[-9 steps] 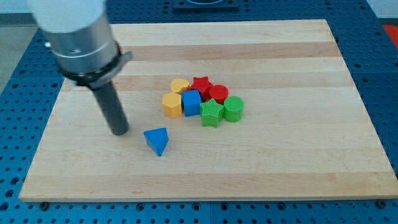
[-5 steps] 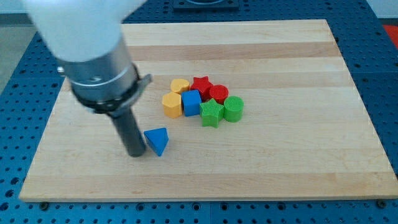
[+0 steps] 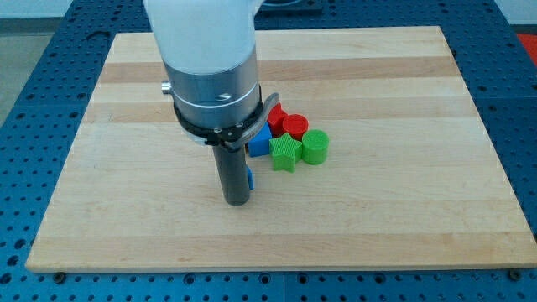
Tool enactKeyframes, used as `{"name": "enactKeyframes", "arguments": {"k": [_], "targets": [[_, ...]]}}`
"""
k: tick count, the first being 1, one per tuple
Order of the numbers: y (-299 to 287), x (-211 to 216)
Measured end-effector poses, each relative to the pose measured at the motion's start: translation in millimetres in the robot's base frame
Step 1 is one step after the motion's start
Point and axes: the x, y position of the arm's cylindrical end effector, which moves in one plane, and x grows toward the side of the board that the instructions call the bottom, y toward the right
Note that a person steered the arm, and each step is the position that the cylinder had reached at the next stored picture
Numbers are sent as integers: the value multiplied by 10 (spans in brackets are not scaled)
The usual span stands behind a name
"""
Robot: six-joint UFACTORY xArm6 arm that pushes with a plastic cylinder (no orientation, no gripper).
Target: Push the blue triangle closer to the group of blocks
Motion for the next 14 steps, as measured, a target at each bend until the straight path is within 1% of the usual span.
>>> {"name": "enactKeyframes", "arguments": {"k": [1,2,3,5,7,8,9,10,13,14], "targets": [[-30,89],[-224,195],[-265,145],[-273,-99],[-249,-443],[-258,-451],[-367,-225],[-335,-93],[-217,-251],[-79,-269]]}}
